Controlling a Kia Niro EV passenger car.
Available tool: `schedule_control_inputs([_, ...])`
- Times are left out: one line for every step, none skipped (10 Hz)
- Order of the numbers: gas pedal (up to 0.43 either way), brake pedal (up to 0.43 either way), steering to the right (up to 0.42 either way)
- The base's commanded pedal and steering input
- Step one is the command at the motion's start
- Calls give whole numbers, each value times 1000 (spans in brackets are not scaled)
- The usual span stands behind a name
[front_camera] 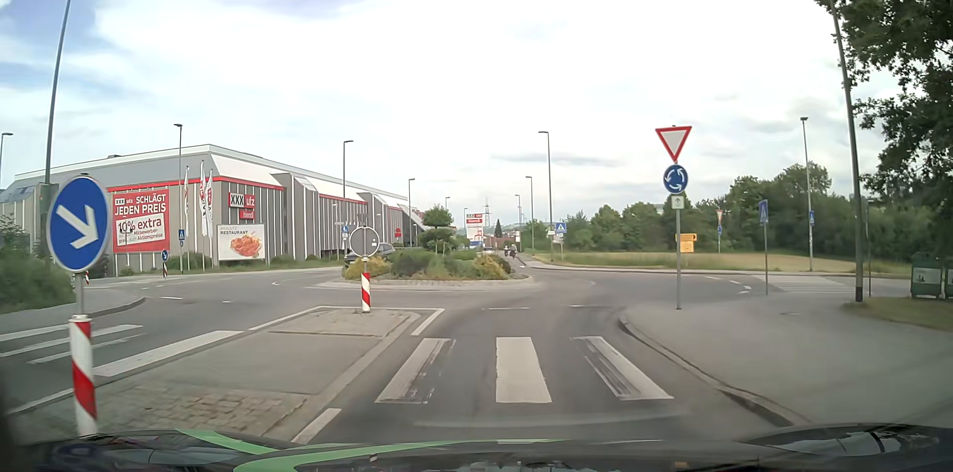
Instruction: Follow the waypoints while adhering to traffic rules and regulations
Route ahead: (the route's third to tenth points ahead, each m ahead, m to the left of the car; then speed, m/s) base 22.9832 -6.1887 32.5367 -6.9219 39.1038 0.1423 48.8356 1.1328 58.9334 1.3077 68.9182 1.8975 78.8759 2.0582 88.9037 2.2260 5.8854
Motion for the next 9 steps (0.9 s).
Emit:
schedule_control_inputs([0, 244, -3])
schedule_control_inputs([0, 250, -3])
schedule_control_inputs([0, 250, -2])
schedule_control_inputs([0, 244, -2])
schedule_control_inputs([0, 213, -2])
schedule_control_inputs([0, 207, -2])
schedule_control_inputs([0, 195, -2])
schedule_control_inputs([0, 122, -2])
schedule_control_inputs([0, 110, -2])
